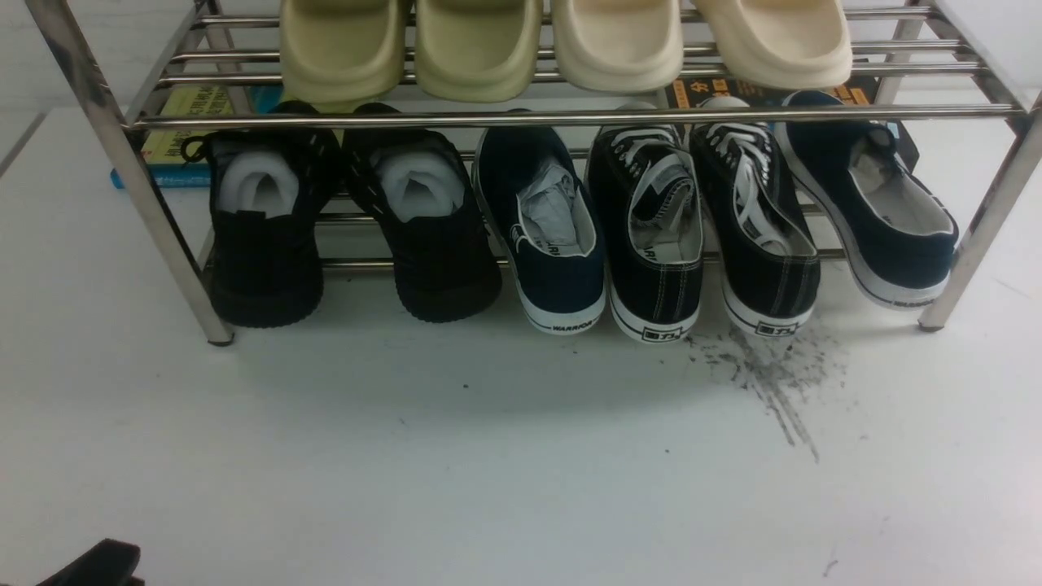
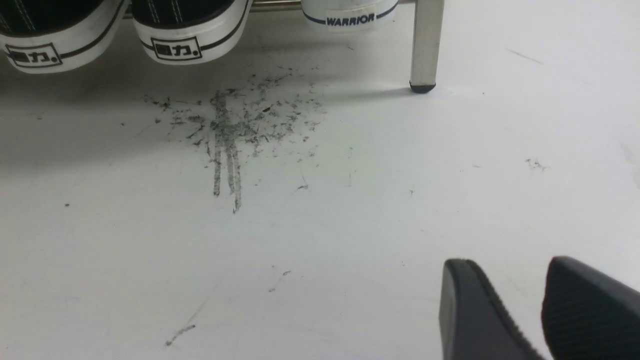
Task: Take the shoes off the shelf with your hand on the white table.
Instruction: 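Grasp the leftmost shoe on the bottom shelf of the shoe rack with the left gripper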
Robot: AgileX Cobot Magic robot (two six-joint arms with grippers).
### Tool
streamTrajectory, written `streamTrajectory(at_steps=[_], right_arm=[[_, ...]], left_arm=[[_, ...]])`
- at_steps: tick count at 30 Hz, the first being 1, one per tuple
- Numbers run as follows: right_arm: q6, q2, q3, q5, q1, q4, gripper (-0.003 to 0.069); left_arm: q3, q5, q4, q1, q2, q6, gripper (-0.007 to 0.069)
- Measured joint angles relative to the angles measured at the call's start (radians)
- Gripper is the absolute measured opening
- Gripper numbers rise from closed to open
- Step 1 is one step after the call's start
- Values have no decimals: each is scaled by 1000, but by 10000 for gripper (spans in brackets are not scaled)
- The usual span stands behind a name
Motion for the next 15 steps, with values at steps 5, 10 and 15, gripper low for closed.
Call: streamTrajectory(at_steps=[5, 10, 15], right_arm=[[0, 0, 0, 0, 0, 0, 239], [0, 0, 0, 0, 0, 0, 239], [0, 0, 0, 0, 0, 0, 239]], left_arm=[[-168, 54, 15, 0, 26, 200, 140], [-433, 332, 153, 0, 327, 380, 11], [-652, 575, 275, 0, 657, 508, 1]])
